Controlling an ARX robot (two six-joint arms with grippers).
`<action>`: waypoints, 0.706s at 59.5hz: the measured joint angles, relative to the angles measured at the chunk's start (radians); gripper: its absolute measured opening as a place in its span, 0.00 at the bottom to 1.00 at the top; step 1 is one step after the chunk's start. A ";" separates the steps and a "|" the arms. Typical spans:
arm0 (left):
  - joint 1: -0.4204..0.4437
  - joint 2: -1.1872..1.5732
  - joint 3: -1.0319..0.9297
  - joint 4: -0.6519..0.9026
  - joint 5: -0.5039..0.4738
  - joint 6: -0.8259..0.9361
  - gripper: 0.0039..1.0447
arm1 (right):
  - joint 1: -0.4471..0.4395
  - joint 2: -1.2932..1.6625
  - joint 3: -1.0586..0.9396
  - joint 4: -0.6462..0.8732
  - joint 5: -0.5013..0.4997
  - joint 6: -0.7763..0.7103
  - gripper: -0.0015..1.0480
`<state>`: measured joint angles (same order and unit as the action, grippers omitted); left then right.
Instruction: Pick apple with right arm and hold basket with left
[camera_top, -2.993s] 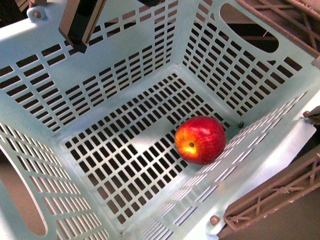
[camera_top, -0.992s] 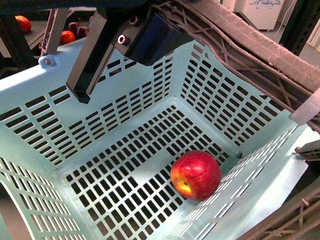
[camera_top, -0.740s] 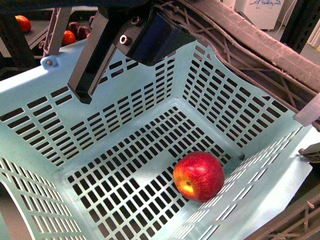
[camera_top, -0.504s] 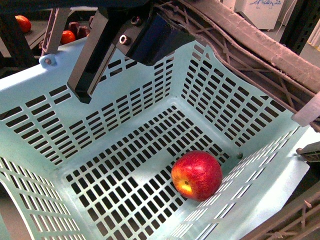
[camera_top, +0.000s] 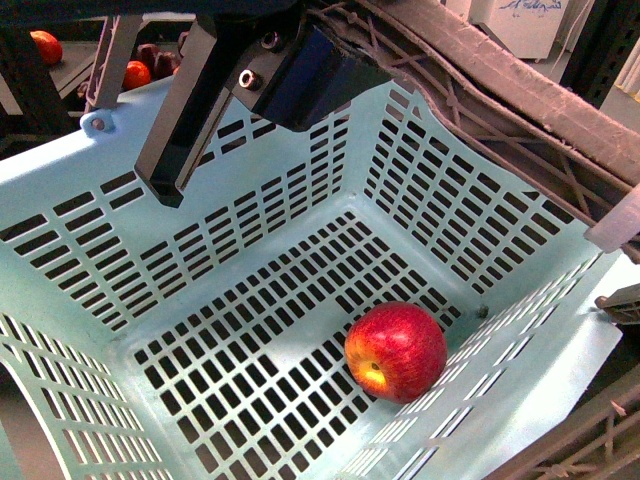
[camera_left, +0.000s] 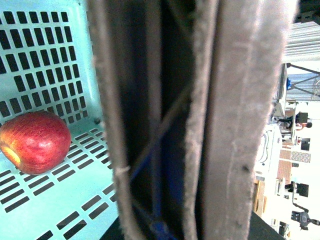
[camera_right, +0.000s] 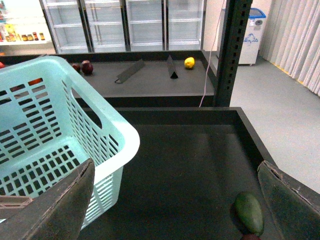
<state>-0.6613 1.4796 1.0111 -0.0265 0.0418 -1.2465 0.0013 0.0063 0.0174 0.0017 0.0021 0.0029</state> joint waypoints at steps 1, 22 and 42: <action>0.000 0.000 0.000 0.000 0.000 0.000 0.15 | 0.000 0.000 0.000 0.000 0.000 0.000 0.92; 0.053 0.000 -0.053 0.345 -0.363 0.095 0.15 | 0.000 -0.002 0.000 0.000 0.000 0.000 0.92; 0.358 0.047 -0.138 0.360 -0.308 -0.140 0.15 | 0.000 -0.002 0.000 0.000 0.000 0.000 0.92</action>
<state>-0.3035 1.5269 0.8730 0.3332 -0.2665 -1.3865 0.0013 0.0048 0.0174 0.0013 0.0021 0.0029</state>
